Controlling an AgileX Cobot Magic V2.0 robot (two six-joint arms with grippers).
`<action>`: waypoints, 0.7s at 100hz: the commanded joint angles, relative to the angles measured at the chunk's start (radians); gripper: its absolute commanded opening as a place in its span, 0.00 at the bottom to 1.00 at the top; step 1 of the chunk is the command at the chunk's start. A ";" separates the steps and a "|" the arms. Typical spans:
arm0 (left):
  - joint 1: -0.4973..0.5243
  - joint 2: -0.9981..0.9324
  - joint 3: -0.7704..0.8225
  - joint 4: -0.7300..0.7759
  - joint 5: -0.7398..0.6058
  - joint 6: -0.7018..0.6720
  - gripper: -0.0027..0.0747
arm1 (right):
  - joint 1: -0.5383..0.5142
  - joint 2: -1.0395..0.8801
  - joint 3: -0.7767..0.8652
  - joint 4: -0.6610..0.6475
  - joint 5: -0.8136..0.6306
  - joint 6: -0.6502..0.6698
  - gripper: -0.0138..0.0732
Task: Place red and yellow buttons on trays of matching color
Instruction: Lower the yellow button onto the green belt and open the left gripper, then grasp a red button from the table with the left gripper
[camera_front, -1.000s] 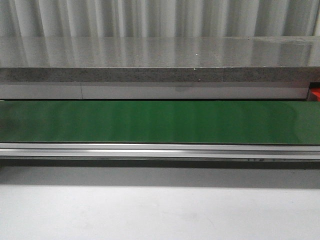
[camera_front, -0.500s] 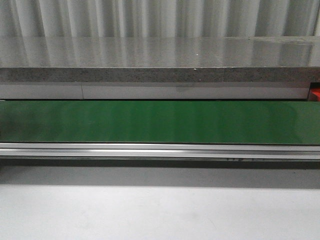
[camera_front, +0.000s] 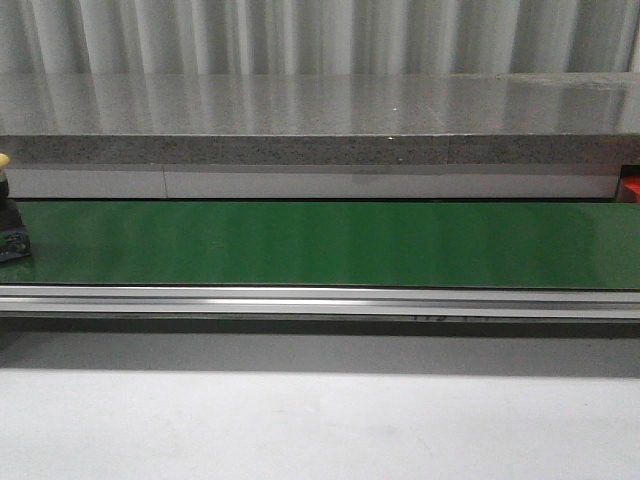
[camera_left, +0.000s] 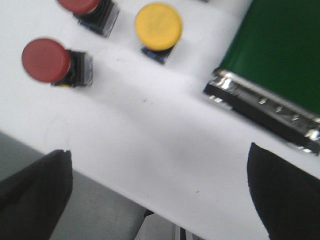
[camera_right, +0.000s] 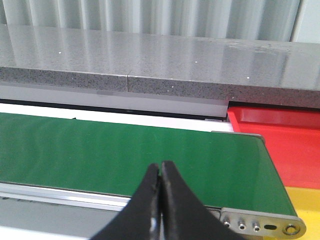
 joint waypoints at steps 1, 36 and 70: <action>0.042 -0.053 0.073 0.073 -0.091 -0.063 0.91 | 0.000 0.008 -0.019 -0.008 -0.076 0.003 0.09; 0.169 -0.008 0.193 0.112 -0.250 -0.158 0.91 | 0.000 0.008 -0.019 -0.008 -0.076 0.003 0.09; 0.222 0.215 0.055 0.098 -0.260 -0.146 0.91 | 0.000 0.008 -0.019 -0.008 -0.076 0.003 0.09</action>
